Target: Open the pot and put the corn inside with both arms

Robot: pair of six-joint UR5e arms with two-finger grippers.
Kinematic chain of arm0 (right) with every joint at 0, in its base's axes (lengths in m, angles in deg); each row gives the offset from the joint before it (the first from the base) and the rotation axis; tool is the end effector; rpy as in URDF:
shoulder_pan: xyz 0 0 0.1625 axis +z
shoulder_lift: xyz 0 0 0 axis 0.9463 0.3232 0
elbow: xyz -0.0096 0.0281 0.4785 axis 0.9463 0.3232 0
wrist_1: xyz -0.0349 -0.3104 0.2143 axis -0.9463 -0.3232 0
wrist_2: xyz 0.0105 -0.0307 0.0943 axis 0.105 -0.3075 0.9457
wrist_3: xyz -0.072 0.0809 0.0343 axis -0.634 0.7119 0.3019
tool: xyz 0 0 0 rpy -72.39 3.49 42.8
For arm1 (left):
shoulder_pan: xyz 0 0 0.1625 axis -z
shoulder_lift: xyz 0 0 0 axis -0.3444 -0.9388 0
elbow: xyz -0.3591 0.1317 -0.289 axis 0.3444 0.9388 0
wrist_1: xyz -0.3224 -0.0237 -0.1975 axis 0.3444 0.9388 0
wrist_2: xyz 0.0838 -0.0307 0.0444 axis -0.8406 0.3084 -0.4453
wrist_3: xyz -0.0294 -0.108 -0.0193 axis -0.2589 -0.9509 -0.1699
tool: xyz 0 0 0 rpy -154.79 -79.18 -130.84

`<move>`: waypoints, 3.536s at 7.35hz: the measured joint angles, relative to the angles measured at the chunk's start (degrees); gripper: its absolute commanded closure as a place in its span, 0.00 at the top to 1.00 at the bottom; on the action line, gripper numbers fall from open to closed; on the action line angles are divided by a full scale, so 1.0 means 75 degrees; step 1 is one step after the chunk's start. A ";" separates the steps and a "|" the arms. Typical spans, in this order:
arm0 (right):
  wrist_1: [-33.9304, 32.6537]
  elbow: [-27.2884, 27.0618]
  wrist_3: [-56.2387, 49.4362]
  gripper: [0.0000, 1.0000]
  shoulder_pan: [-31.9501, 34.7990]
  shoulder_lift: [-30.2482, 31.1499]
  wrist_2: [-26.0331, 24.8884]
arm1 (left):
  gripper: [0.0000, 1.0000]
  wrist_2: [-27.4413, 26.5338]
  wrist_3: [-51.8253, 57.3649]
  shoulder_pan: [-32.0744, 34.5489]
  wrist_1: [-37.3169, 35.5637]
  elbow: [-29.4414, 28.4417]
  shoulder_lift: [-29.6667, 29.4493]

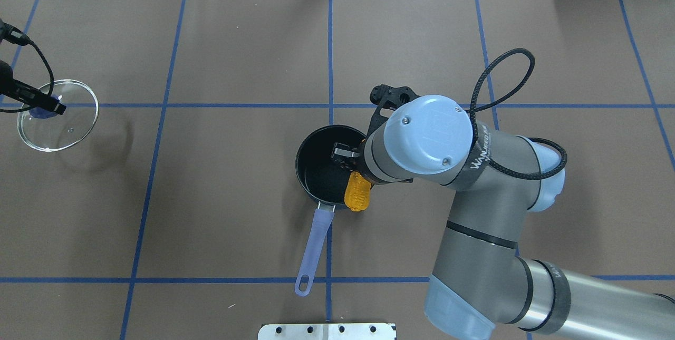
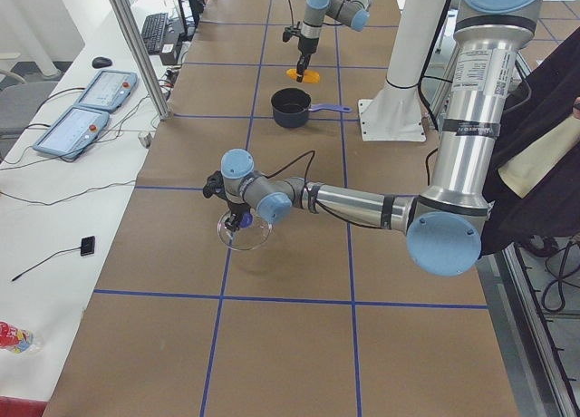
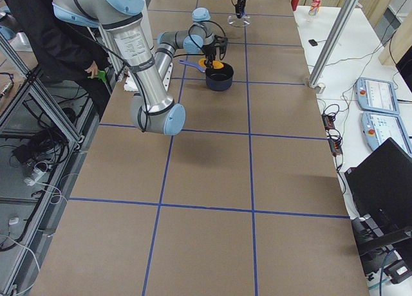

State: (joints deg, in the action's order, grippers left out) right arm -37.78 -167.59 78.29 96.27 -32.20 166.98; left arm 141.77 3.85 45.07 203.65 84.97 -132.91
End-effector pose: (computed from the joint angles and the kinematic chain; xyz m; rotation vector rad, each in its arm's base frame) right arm -0.5148 -0.3698 0.2421 0.0706 -0.9364 0.3229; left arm 0.1700 -0.5091 0.6275 0.2919 0.8592 0.3225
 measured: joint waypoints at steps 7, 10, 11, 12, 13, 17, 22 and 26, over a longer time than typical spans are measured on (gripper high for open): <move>0.0061 0.1224 -0.0202 0.07 0.0218 -0.0750 -0.0111 | 0.52 -0.0027 -0.0812 -0.0053 0.0528 0.1181 0.1495; 0.0449 0.1703 -0.0302 0.07 0.0341 -0.0800 -0.0115 | 0.52 -0.0062 -0.0877 -0.0124 0.0544 0.1023 0.1428; 0.0578 0.1837 -0.0307 0.08 0.0347 -0.0804 -0.0116 | 0.52 -0.0067 -0.0883 -0.0151 0.0552 0.0941 0.1388; 0.0646 0.1930 -0.0307 0.08 0.0345 -0.0808 -0.0116 | 0.52 -0.0073 -0.0888 -0.0166 0.0556 0.0894 0.1360; 0.0674 0.2018 -0.0291 0.09 0.0323 -0.0816 -0.0125 | 0.53 -0.0074 -0.0891 -0.0175 0.0560 0.0860 0.1344; 0.0687 0.2109 -0.0183 0.10 -0.0053 -0.0862 -0.0479 | 0.54 -0.0074 -0.0878 -0.0191 0.0567 0.0797 0.1329; 0.0687 0.2095 -0.0311 1.00 -0.0129 -0.0873 -0.0787 | 0.57 -0.0078 -0.0866 -0.0219 0.0573 0.0772 0.1326; 0.0685 0.1903 -0.0738 1.00 0.0383 -0.0930 -0.0480 | 0.57 -0.0078 -0.0858 -0.0435 0.0805 0.0344 0.1148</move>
State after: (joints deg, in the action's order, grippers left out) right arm -32.64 -153.31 72.75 99.14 -39.17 163.39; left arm 141.19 -2.58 41.81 209.69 87.55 -124.30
